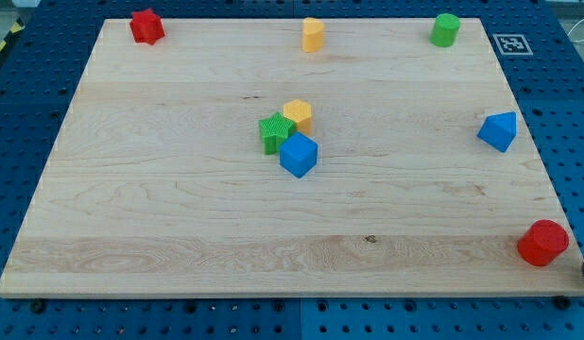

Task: Move the red circle towards center

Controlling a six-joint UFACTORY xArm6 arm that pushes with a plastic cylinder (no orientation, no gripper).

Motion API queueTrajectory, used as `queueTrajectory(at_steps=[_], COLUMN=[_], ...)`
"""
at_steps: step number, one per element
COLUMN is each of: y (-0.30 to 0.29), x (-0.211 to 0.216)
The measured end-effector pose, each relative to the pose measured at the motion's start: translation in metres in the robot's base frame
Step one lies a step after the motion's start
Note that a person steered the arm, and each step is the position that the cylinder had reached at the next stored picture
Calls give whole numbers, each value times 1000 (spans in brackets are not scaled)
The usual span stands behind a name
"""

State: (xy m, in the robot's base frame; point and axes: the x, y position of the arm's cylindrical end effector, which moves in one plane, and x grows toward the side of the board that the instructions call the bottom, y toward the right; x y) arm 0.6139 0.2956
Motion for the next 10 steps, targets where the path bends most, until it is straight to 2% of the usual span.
queueTrajectory(at_steps=[4,6,7,9,10], y=[-92,-138,-139,-92,-93], x=[-45,-86,-107,-107,-112])
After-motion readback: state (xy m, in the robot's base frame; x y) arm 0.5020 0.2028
